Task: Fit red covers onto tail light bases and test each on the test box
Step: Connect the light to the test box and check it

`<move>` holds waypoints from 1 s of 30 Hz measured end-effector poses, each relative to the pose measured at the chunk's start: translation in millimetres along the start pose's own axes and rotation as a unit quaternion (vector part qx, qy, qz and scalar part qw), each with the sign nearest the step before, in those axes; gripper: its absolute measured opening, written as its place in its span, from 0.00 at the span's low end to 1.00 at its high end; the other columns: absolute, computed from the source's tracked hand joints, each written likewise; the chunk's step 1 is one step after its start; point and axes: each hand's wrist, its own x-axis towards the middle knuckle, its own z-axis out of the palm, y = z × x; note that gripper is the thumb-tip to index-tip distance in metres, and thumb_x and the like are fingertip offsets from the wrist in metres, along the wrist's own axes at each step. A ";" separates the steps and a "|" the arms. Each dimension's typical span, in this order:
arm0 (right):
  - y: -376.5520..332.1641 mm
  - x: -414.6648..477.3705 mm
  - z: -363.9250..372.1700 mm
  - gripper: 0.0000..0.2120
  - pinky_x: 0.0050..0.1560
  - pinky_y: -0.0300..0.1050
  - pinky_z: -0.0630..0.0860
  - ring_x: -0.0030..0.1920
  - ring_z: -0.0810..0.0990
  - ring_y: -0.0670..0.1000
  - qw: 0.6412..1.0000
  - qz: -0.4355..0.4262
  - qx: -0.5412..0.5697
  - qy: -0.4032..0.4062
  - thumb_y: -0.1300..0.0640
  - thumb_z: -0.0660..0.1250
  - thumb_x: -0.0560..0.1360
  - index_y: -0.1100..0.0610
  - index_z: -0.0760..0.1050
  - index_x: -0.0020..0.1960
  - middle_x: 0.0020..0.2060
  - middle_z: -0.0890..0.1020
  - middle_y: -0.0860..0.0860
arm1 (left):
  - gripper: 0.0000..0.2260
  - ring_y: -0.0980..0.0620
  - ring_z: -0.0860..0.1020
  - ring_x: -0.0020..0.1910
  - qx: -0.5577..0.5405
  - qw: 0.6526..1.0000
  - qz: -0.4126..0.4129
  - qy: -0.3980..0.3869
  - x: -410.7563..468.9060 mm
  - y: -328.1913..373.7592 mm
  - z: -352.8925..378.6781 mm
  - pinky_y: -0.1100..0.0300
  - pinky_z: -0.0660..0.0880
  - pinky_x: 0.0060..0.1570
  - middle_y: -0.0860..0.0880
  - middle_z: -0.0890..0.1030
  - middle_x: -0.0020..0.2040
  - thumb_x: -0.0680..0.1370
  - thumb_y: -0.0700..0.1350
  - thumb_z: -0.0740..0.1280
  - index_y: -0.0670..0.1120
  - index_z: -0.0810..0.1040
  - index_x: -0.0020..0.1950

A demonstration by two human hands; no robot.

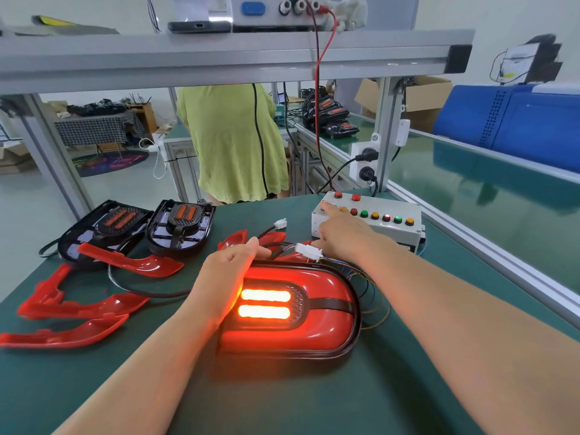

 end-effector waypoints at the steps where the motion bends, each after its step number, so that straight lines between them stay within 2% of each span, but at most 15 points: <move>1: -0.2 0.0 -0.1 0.19 0.56 0.48 0.69 0.66 0.70 0.56 1.000 -0.001 0.001 -0.001 0.43 0.61 0.80 0.58 0.80 0.49 0.80 0.50 0.51 | 0.17 0.57 0.79 0.56 0.006 1.000 0.001 0.001 0.1 0.3 -0.2 0.55 0.71 0.63 0.57 0.84 0.51 0.83 0.58 0.58 0.58 0.86 0.47; 4: 0.1 0.8 1.0 0.19 0.53 0.49 0.70 0.62 0.74 0.55 1.000 0.002 0.000 -0.005 0.42 0.61 0.80 0.57 0.80 0.50 0.80 0.50 0.50 | 0.17 0.56 0.79 0.57 0.005 1.000 0.000 0.000 0.1 0.5 -0.2 0.53 0.70 0.66 0.57 0.84 0.52 0.83 0.57 0.58 0.57 0.86 0.47; 7: 1.7 2.8 3.3 0.18 0.46 0.47 0.67 0.51 0.74 0.53 1.000 -0.003 -0.007 -0.003 0.42 0.61 0.79 0.55 0.74 0.41 0.78 0.53 0.50 | 0.17 0.63 0.78 0.55 0.005 1.000 0.002 -0.002 0.4 0.6 -0.1 0.65 0.69 0.57 0.61 0.84 0.48 0.83 0.57 0.58 0.58 0.87 0.46; 9: 3.5 4.6 5.4 0.20 0.44 0.46 0.65 0.47 0.71 0.52 1.000 -0.009 -0.012 0.001 0.43 0.61 0.79 0.55 0.70 0.36 0.77 0.53 0.50 | 0.17 0.66 0.77 0.54 0.005 1.000 -0.001 -0.005 0.7 0.6 -0.4 0.68 0.67 0.52 0.63 0.84 0.46 0.82 0.57 0.58 0.59 0.86 0.46; 12: 3.5 4.3 5.5 0.20 0.44 0.46 0.65 0.44 0.70 0.51 1.000 -0.020 -0.012 0.007 0.44 0.62 0.78 0.51 0.67 0.31 0.77 0.54 0.50 | 0.16 0.60 0.79 0.54 -0.002 1.000 -0.004 -0.010 0.9 -0.1 -0.3 0.60 0.71 0.58 0.61 0.85 0.47 0.82 0.58 0.58 0.60 0.86 0.47; 14: 3.0 3.1 5.4 0.20 0.44 0.46 0.64 0.45 0.69 0.50 1.000 -0.020 -0.010 0.011 0.44 0.62 0.78 0.53 0.68 0.32 0.78 0.52 0.50 | 0.16 0.57 0.82 0.51 -0.011 1.000 -0.006 -0.005 1.2 -1.0 0.7 0.57 0.75 0.56 0.59 0.85 0.46 0.82 0.58 0.59 0.59 0.86 0.46; 16: 1.8 1.2 4.2 0.20 0.45 0.47 0.64 0.47 0.68 0.51 1.000 -0.017 -0.006 0.013 0.44 0.63 0.79 0.55 0.68 0.34 0.79 0.51 0.52 | 0.16 0.55 0.84 0.46 -0.022 1.000 -0.008 0.000 1.7 -2.0 1.7 0.57 0.79 0.50 0.57 0.86 0.45 0.82 0.59 0.59 0.59 0.86 0.46; 21: -1.2 -4.5 -0.9 0.21 0.46 0.47 0.64 0.61 0.72 0.56 1.000 -0.013 -0.006 0.011 0.47 0.63 0.79 0.51 0.65 0.30 0.80 0.48 0.52 | 0.16 0.58 0.84 0.42 -0.036 0.999 -0.006 -0.003 2.9 -3.5 1.9 0.67 0.77 0.38 0.58 0.86 0.44 0.82 0.59 0.60 0.58 0.86 0.46; 25: -1.4 -5.2 -1.8 0.19 0.46 0.47 0.65 0.59 0.73 0.56 1.000 -0.009 -0.001 0.012 0.50 0.63 0.79 0.51 0.65 0.30 0.80 0.47 0.52 | 0.17 0.54 0.85 0.42 -0.042 0.999 -0.017 -0.014 2.6 -2.5 1.8 0.57 0.80 0.45 0.54 0.87 0.43 0.82 0.60 0.59 0.59 0.86 0.46; 30: -0.8 -3.7 0.0 0.19 0.43 0.47 0.65 0.40 0.69 0.50 1.000 0.002 0.017 0.009 0.48 0.63 0.79 0.50 0.66 0.30 0.80 0.48 0.51 | 0.17 0.55 0.84 0.44 -0.023 1.000 -0.013 -0.011 3.2 -1.8 1.2 0.57 0.79 0.50 0.55 0.86 0.45 0.82 0.59 0.58 0.60 0.86 0.46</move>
